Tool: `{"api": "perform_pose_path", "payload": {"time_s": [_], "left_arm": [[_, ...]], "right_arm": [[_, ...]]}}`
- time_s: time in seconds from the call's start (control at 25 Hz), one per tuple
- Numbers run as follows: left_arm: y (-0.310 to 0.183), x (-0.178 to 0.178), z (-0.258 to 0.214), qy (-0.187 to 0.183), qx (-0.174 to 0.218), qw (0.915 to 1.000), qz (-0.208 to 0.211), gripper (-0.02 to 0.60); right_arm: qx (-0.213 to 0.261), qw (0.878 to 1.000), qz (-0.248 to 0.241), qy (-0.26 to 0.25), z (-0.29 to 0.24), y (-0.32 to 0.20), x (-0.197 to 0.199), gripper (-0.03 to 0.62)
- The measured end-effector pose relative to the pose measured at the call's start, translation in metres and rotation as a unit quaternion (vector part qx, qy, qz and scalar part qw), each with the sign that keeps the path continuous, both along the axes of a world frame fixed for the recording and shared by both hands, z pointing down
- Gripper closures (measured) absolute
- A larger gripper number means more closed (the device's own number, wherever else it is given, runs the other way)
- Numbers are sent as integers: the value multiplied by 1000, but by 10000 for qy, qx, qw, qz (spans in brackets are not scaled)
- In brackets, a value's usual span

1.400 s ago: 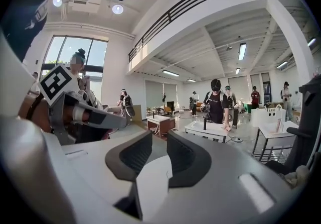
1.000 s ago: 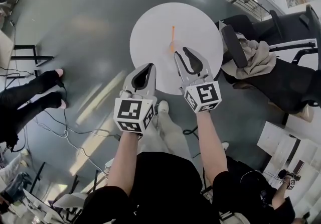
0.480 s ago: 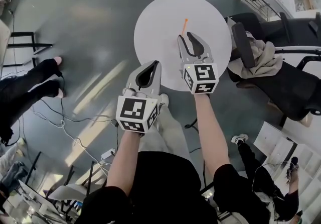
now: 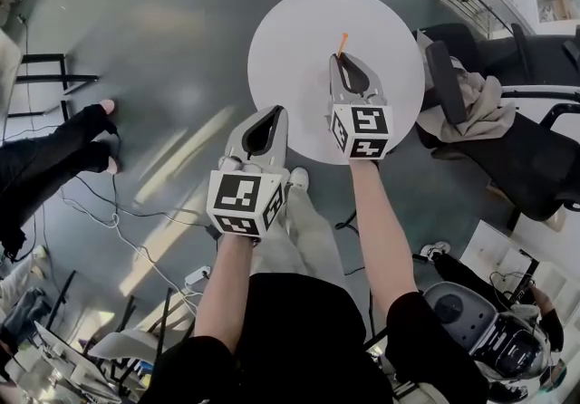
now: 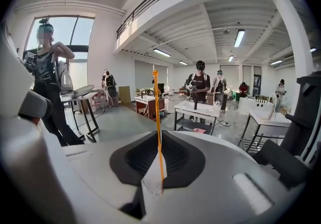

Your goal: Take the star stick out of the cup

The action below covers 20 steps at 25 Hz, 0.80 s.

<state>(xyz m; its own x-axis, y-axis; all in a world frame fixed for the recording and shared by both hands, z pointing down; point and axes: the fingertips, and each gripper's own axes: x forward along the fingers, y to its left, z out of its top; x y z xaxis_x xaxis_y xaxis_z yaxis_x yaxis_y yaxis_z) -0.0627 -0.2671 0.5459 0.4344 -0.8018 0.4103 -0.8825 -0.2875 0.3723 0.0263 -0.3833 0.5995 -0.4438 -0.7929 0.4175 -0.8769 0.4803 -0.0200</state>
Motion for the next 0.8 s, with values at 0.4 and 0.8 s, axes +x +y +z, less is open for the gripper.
{"api": "perform_pose_path", "payload": {"time_s": [0.4,0.8], "left_arm": [[-1,-13,-14,70,64,9999,-127,578],[-2,8,-40,88,301,9995,-49,578]], "right_arm": [[171,9995,154,-194,-22,6,1,583],[624,9933,593,-768,-78,30,33,579]]}}
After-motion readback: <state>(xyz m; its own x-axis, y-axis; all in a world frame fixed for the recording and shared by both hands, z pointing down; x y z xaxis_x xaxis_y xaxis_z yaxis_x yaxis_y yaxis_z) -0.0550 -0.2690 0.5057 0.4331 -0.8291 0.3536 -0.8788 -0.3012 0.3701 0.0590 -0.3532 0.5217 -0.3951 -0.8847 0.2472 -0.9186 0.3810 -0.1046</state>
